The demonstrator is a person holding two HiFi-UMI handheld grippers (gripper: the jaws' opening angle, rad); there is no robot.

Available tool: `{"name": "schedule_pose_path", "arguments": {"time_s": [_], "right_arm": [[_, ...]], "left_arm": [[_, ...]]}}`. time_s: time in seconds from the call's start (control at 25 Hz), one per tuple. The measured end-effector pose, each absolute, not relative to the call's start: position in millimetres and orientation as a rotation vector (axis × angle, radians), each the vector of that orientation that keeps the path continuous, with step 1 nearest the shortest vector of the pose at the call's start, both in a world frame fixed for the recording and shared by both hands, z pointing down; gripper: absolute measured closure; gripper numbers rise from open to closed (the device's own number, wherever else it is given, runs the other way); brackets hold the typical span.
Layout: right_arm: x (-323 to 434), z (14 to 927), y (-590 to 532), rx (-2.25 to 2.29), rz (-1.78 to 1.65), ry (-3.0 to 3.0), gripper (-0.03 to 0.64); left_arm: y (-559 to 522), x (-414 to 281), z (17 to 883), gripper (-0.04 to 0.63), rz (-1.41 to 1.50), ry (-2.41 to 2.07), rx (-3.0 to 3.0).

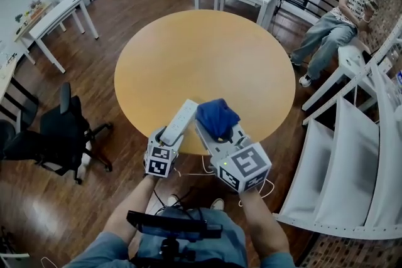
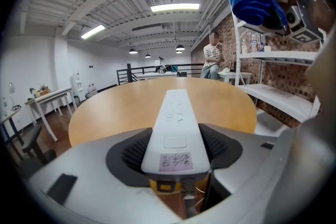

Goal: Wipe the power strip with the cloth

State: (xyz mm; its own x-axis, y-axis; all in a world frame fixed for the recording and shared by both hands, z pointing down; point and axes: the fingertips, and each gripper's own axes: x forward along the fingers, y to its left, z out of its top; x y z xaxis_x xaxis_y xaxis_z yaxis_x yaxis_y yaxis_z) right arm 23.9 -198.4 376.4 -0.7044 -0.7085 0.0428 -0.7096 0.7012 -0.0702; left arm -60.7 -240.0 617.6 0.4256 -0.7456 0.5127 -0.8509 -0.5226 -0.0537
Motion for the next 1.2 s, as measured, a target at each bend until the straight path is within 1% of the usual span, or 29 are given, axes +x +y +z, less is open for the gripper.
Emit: {"name": "schedule_pose_path", "arguments": {"time_s": [0.4, 0.84, 1.0, 1.2], "right_arm": [[13.7, 375.7, -191.3, 1.192, 0.136, -2.915, 0.56], [12.2, 361.9, -190.3, 1.191, 0.088, -2.943, 0.56], [14.2, 358.5, -192.0, 1.198, 0.076, -2.949, 0.56], [10.7, 325.2, -185.8, 1.208, -0.023, -3.016, 0.56]], "left_arm": [[-240.8, -62.7, 518.6, 0.304, 0.479, -1.475, 2.612], [-217.3, -49.8, 407.8, 0.304, 0.238, -1.498, 2.77], [-212.6, -50.0, 390.2, 0.304, 0.197, -1.518, 2.797], [-206.0, -43.3, 382.1, 0.304, 0.268, -1.524, 2.824]]}}
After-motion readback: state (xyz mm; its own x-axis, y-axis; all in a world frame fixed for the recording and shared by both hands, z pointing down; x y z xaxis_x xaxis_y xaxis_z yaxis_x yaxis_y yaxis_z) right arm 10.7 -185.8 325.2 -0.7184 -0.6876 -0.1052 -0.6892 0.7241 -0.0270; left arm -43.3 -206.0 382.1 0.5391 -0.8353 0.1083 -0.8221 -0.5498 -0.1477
